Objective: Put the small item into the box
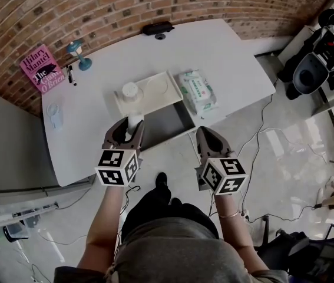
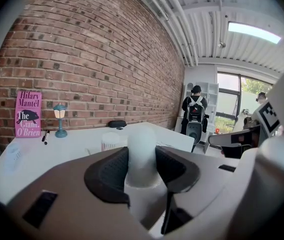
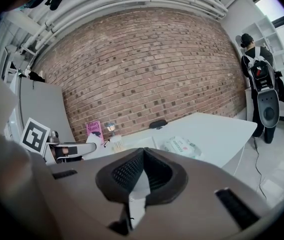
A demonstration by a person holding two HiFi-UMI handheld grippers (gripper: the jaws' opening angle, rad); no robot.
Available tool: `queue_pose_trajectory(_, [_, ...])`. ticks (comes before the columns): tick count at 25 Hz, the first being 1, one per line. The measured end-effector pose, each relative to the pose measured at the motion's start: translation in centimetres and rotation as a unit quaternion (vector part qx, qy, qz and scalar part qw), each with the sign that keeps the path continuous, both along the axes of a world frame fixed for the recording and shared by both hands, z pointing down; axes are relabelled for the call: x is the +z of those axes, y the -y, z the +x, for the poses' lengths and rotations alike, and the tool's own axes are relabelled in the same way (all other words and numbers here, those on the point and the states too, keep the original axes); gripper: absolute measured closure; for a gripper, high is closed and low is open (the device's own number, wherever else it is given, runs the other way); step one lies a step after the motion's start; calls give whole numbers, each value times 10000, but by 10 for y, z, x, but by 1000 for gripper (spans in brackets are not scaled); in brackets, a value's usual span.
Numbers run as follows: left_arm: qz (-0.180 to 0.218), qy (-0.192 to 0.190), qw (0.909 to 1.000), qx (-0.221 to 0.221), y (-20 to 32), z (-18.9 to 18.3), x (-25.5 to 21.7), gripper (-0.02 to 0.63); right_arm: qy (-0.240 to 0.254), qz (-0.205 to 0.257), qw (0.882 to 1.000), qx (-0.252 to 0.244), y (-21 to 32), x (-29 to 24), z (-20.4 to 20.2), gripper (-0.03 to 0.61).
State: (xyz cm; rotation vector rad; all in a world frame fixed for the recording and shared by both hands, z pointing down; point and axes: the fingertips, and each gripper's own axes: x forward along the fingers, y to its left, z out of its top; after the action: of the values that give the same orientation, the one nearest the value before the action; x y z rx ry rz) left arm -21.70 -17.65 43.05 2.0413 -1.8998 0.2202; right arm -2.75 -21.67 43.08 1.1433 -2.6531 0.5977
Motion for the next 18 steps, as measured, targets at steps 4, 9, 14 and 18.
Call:
queue_pose_trajectory(4, [-115, 68, 9995, 292, 14, 9, 6, 437, -20, -52, 9998, 167, 4, 3, 6, 572])
queue_pose_trajectory(9, [-332, 218, 9964, 745, 31, 24, 17, 437, -11, -131, 9991, 404, 11, 8, 15, 572])
queue_pose_trajectory(14, [-592, 402, 9920, 1041, 43, 35, 30, 437, 8, -195, 9978, 630, 15, 13, 22, 572])
queue_pose_trajectory(18, [-787, 612, 9861, 1329, 48, 46, 42, 437, 15, -255, 9965, 798, 17, 18, 32, 572])
